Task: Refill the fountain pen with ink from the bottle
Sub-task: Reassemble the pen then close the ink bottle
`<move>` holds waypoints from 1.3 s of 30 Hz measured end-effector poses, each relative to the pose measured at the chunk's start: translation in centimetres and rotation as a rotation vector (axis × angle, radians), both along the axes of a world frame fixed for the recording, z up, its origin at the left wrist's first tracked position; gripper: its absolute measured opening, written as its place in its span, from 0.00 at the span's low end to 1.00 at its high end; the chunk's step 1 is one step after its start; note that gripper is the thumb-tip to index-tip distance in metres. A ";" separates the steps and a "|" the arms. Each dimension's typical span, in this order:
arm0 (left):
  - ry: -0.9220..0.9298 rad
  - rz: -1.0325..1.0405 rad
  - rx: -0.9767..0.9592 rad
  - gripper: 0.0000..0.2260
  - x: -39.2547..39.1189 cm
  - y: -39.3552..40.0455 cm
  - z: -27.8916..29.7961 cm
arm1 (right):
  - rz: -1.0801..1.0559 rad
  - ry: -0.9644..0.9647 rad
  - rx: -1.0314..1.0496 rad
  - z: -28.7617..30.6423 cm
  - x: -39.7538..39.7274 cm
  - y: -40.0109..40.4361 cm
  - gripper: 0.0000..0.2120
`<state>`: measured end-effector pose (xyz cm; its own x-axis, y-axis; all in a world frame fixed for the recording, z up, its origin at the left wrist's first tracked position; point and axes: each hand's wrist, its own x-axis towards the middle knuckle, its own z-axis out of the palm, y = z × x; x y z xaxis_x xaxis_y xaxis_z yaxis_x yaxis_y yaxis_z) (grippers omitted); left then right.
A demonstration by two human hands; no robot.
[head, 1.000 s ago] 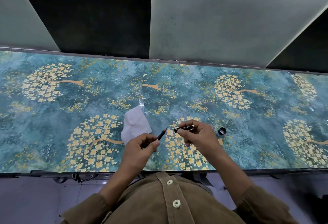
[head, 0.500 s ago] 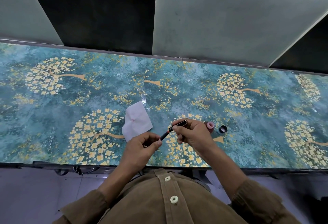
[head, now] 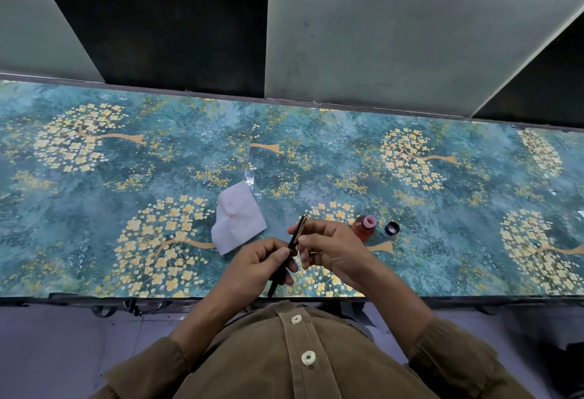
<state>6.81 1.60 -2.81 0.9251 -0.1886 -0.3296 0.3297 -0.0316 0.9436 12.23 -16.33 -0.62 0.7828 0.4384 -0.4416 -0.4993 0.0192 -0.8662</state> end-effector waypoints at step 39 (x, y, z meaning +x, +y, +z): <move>0.214 0.085 -0.109 0.10 3.9 -2.6 0.4 | 0.145 -0.050 -0.170 -1.6 4.3 -1.4 0.08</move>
